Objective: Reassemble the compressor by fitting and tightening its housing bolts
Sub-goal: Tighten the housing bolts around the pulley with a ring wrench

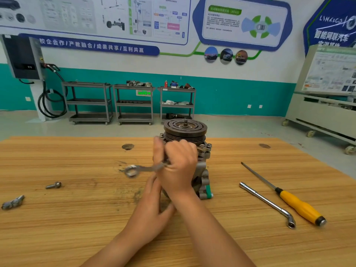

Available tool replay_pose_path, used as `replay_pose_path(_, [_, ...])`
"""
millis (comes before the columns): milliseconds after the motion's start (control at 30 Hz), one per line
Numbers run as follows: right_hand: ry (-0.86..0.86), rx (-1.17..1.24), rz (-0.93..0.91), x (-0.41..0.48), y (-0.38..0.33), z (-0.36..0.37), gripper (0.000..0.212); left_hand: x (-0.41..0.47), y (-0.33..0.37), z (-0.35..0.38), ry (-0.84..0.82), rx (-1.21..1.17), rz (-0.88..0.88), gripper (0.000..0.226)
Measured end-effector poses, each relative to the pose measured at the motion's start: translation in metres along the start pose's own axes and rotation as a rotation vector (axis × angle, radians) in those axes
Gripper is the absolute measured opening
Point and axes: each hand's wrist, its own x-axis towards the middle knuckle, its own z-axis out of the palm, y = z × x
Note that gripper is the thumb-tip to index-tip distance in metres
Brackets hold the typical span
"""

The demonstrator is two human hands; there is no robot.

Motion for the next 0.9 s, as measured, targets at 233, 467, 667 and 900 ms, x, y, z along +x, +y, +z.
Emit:
replay_pose_path(233, [0.088, 0.268, 0.081, 0.027, -0.007, -0.016, 0.044, -0.002, -0.007, -0.002, -0.044, 0.053, -0.075, 0.068])
replay_pose_path(467, [0.239, 1.190, 0.707, 0.096, 0.036, -0.089, 0.064, -0.004, -0.006, 0.000, -0.099, 0.067, -0.122, 0.066])
replay_pose_path(667, [0.188, 1.269, 1.086, 0.083, 0.082, -0.073, 0.068, -0.004, -0.007, -0.001, -0.117, 0.058, -0.127, 0.066])
replay_pose_path(900, [0.253, 1.241, 1.161, 0.074, 0.091, -0.080, 0.065, -0.005, -0.005, -0.001, -0.126, 0.061, -0.094, 0.068])
